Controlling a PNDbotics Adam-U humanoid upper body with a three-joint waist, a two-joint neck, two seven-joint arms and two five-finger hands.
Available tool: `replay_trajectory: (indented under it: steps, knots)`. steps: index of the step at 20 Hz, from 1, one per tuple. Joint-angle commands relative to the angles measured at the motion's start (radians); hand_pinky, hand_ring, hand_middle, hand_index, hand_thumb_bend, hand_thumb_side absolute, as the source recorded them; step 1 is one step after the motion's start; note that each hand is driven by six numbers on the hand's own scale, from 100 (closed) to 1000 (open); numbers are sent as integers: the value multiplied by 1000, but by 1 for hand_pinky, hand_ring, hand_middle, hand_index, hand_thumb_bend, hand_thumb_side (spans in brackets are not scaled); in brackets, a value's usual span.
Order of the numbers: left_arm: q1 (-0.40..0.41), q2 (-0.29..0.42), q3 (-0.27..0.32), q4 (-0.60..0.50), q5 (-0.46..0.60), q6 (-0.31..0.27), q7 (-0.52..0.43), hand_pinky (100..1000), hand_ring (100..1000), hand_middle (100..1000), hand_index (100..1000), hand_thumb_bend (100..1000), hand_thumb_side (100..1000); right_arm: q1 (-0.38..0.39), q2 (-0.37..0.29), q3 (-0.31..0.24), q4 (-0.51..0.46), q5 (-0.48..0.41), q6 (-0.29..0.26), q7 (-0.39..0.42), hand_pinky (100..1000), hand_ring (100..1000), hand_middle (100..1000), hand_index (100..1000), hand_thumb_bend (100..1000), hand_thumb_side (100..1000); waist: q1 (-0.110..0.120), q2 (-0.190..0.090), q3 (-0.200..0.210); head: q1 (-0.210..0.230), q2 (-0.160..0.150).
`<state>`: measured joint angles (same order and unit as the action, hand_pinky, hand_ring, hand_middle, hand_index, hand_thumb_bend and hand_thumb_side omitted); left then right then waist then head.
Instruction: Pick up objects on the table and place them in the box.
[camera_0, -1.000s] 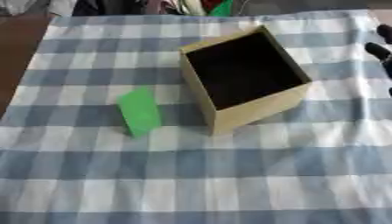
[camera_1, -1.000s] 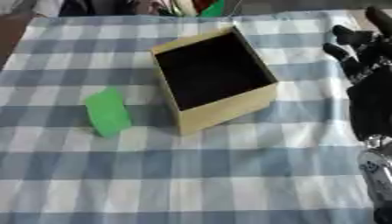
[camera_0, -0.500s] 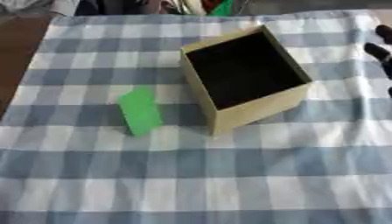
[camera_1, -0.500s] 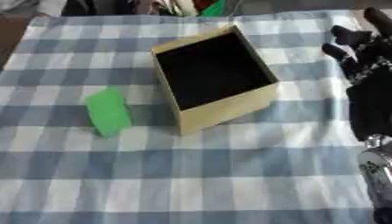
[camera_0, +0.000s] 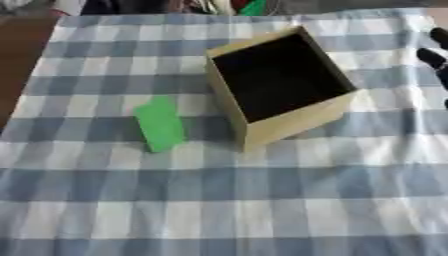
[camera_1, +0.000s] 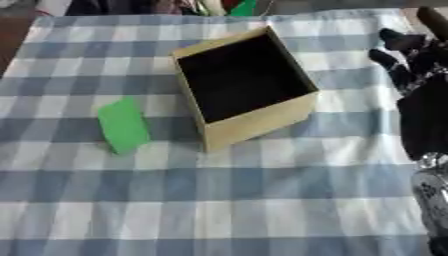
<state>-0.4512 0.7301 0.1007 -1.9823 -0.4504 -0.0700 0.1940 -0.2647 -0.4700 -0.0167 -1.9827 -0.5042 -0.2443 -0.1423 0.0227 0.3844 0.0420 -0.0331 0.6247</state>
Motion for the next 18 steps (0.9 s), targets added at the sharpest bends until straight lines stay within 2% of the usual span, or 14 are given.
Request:
replay_trajectory:
  steps: [1,3,7,13,18]
  knots:
    - [-42,113,-27,-18,-46,31,-123,656,684,677,879,281,784,-12,-25,1,-17,-11,1,7,807,861,579,894,100,887,12,-38,-3,1,15]
    - [-68,153,-45,-17,-53,44,-195,661,697,686,882,307,840,-13,-27,3,-17,-12,1,10,807,861,579,894,100,887,14,-38,-7,3,20]
    - [-122,206,-81,1,-78,55,-362,679,730,703,884,525,892,-15,-29,7,-17,-14,4,15,807,862,579,894,100,886,18,-39,-14,4,22]
    - [-202,249,-134,15,-136,26,-605,686,778,748,904,729,882,-18,-30,13,-17,-16,9,20,808,862,578,894,100,885,22,-40,-22,9,16]
    - [-270,247,-184,46,-164,-15,-789,688,790,760,907,841,889,-19,-29,18,-17,-19,15,25,808,862,577,895,100,883,24,-42,-28,15,10]
